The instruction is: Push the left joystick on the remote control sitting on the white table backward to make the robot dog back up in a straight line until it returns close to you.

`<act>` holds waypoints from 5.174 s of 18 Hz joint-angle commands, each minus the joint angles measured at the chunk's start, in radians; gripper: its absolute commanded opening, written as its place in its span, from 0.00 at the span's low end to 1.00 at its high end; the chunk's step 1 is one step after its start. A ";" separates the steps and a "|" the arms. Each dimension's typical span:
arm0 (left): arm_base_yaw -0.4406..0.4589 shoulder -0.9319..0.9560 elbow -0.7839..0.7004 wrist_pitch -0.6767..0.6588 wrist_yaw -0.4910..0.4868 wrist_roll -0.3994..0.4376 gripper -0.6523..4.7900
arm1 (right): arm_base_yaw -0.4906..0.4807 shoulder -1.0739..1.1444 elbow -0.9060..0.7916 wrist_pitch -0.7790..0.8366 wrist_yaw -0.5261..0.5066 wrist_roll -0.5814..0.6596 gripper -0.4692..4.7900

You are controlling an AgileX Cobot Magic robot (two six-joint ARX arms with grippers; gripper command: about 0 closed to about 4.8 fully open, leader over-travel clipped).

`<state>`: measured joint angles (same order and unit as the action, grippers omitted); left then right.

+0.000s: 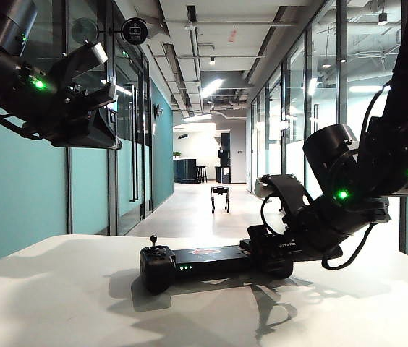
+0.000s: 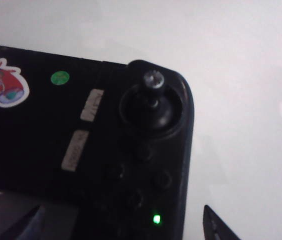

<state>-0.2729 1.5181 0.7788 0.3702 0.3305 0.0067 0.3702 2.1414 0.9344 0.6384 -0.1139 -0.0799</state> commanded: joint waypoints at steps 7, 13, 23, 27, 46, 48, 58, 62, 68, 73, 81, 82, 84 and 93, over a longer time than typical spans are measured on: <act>0.000 -0.003 0.005 0.013 0.007 0.000 0.11 | 0.003 0.002 0.014 -0.006 0.026 0.002 0.54; 0.000 -0.003 0.005 0.013 0.007 0.000 0.11 | 0.043 0.001 0.014 -0.006 0.140 0.039 0.52; 0.000 -0.003 0.005 0.013 0.007 0.000 0.11 | 0.085 -0.001 0.014 0.019 0.264 0.182 0.52; 0.000 -0.003 0.005 0.013 0.007 0.000 0.11 | 0.086 -0.001 0.014 0.051 0.274 0.149 0.52; 0.000 -0.003 0.006 0.013 0.011 0.000 0.11 | 0.004 -0.019 0.014 0.002 0.085 0.045 0.98; 0.000 -0.003 0.006 0.013 0.011 0.000 0.11 | -0.012 -0.019 0.014 0.019 0.055 0.045 0.98; 0.000 -0.003 0.008 0.030 0.014 -0.008 0.11 | -0.037 0.010 0.042 0.047 -0.046 0.016 0.98; 0.000 -0.003 0.008 0.031 0.015 -0.008 0.11 | -0.039 0.025 0.065 0.034 -0.046 0.016 0.98; 0.000 -0.003 0.008 0.031 0.015 -0.008 0.11 | -0.040 0.031 0.065 -0.001 -0.072 -0.002 0.97; 0.000 -0.003 0.008 0.031 0.015 -0.008 0.11 | -0.040 0.029 0.065 -0.077 -0.095 -0.028 0.97; 0.000 -0.003 0.008 0.031 0.014 -0.008 0.11 | -0.040 0.023 0.065 -0.074 -0.087 -0.029 0.97; 0.000 -0.003 0.008 0.031 0.014 -0.008 0.11 | -0.040 0.024 0.065 -0.072 -0.084 -0.029 0.97; 0.000 -0.003 0.008 0.032 0.014 -0.008 0.11 | -0.040 0.024 0.065 -0.069 -0.064 -0.028 0.93; 0.000 -0.003 0.008 0.032 0.014 -0.008 0.11 | -0.040 0.024 0.065 -0.050 -0.090 -0.018 0.88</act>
<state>-0.2729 1.5181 0.7807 0.3851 0.3389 0.0025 0.3279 2.1696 0.9958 0.5713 -0.1986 -0.1024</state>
